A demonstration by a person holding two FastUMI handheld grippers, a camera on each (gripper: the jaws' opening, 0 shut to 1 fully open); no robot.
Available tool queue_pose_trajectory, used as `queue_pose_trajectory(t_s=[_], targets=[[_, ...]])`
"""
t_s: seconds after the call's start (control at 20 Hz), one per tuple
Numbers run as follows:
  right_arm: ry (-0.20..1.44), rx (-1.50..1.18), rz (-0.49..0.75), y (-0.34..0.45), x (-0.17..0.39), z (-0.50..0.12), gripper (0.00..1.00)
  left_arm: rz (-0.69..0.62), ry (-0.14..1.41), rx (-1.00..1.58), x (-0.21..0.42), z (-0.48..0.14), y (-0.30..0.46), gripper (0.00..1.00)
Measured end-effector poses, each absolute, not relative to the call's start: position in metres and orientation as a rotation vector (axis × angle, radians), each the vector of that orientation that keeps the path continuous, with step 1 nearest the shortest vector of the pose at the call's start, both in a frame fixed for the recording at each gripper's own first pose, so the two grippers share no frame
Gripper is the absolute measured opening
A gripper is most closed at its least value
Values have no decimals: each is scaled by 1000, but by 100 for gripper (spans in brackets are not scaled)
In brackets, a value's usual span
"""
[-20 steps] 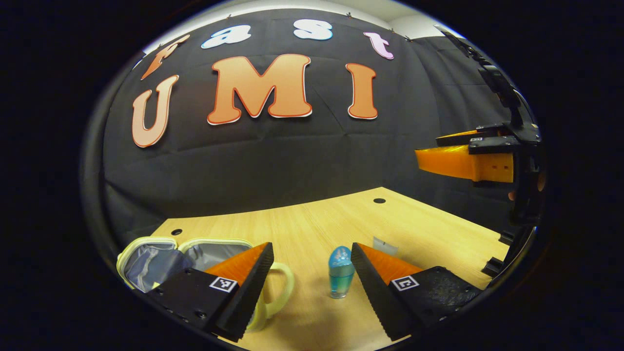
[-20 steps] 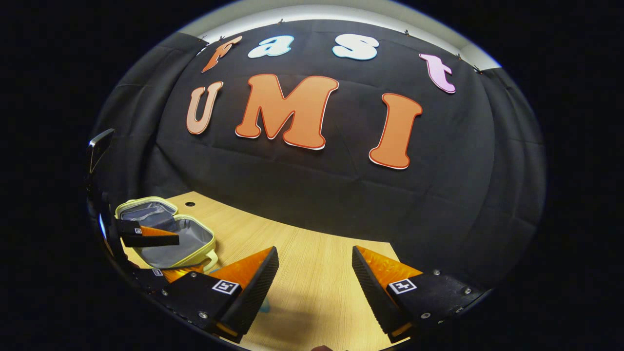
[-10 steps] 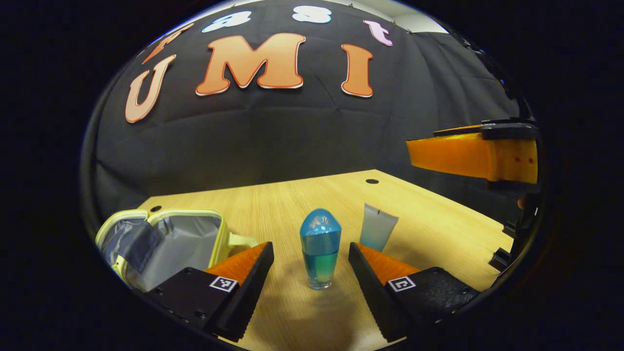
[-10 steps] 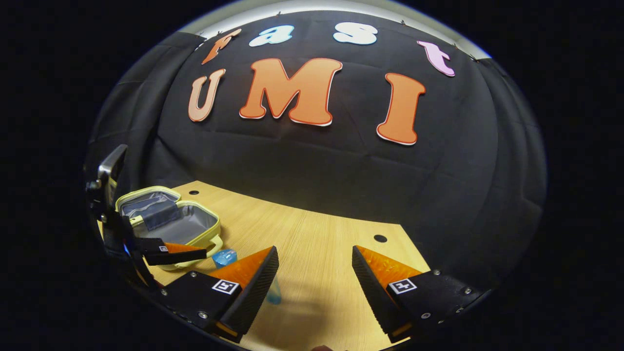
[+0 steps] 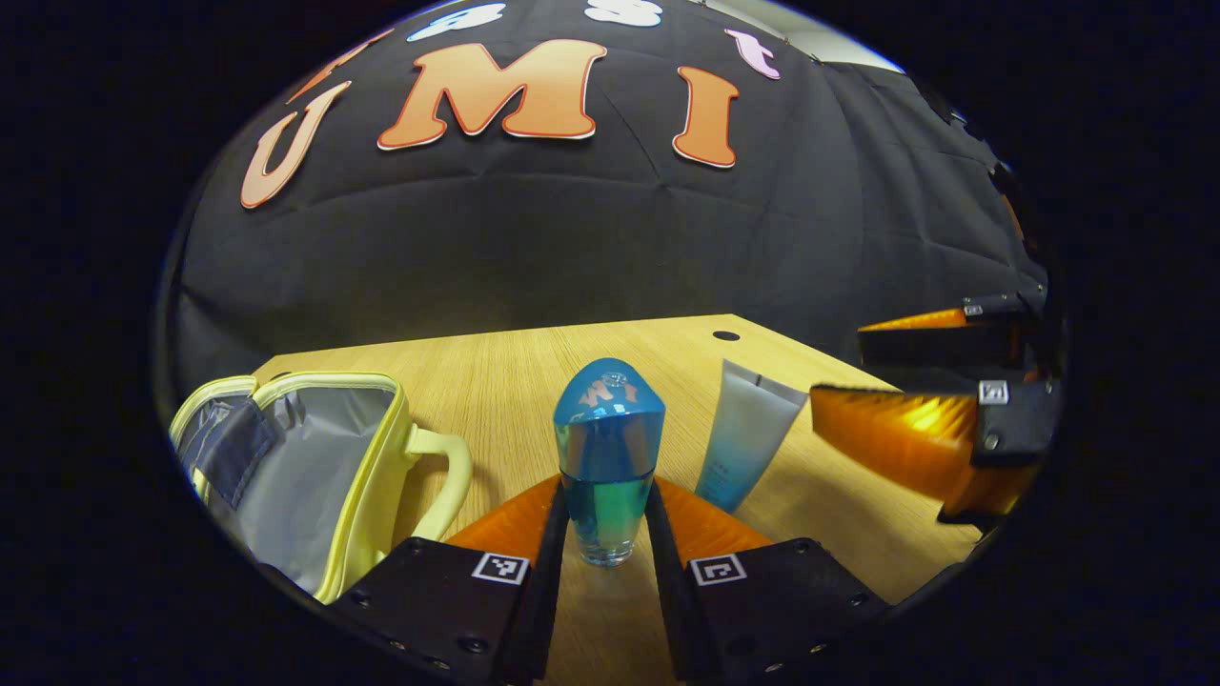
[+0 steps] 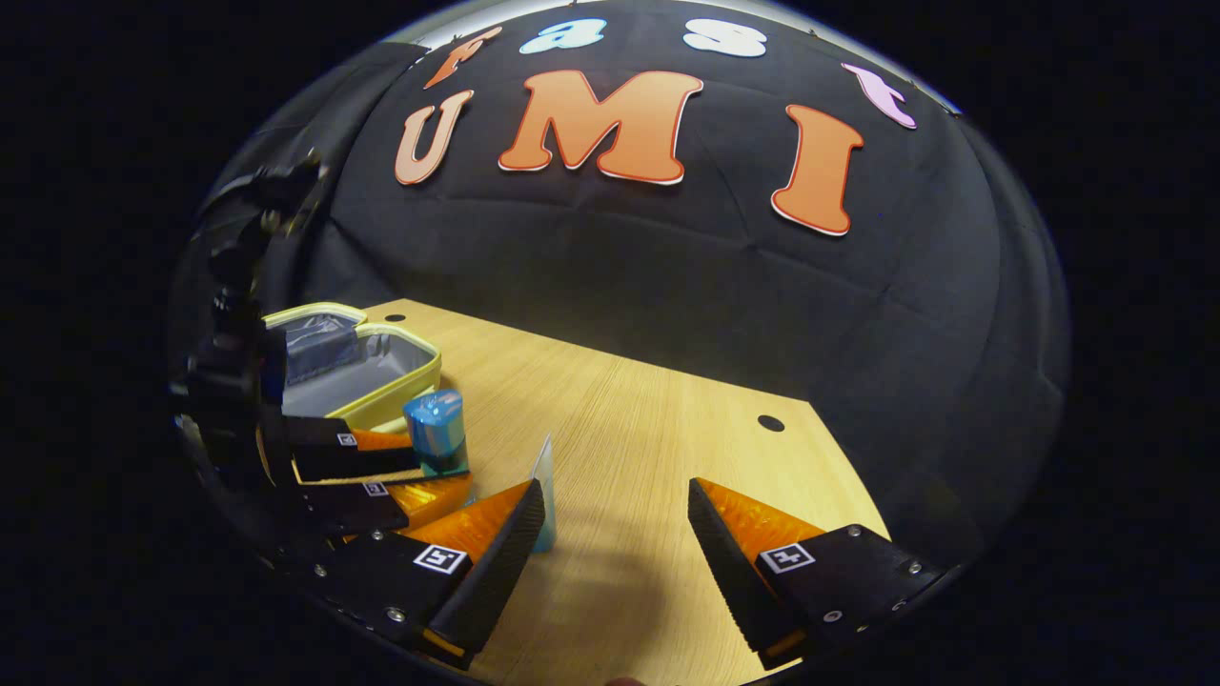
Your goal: First open the suitcase, pack the skin care products into it, and then close the suitcase.
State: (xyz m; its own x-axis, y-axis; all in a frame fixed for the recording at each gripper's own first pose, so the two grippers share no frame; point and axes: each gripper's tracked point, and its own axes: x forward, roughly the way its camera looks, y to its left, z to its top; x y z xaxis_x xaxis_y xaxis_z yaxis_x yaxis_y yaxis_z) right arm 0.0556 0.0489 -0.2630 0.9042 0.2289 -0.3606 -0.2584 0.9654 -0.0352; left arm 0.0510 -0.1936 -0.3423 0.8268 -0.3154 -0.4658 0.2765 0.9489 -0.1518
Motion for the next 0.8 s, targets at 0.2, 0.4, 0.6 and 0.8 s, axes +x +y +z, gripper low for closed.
queue_pose_trajectory(t_s=[0.2, 0.4, 0.6, 0.8], targets=[[428, -47, 305, 66, 55, -295, 96, -316, 519, -79, 54, -343, -191, 44], [453, -92, 392, 85, 38, -312, 96, -300, 523, -84, 57, -334, -181, 43], [511, 31, 395, 101, 51, -322, 96, -293, 498, -72, 59, -308, -174, 43], [503, 67, 377, 111, 75, -325, 91, -266, 489, -58, 56, -283, -157, 43]])
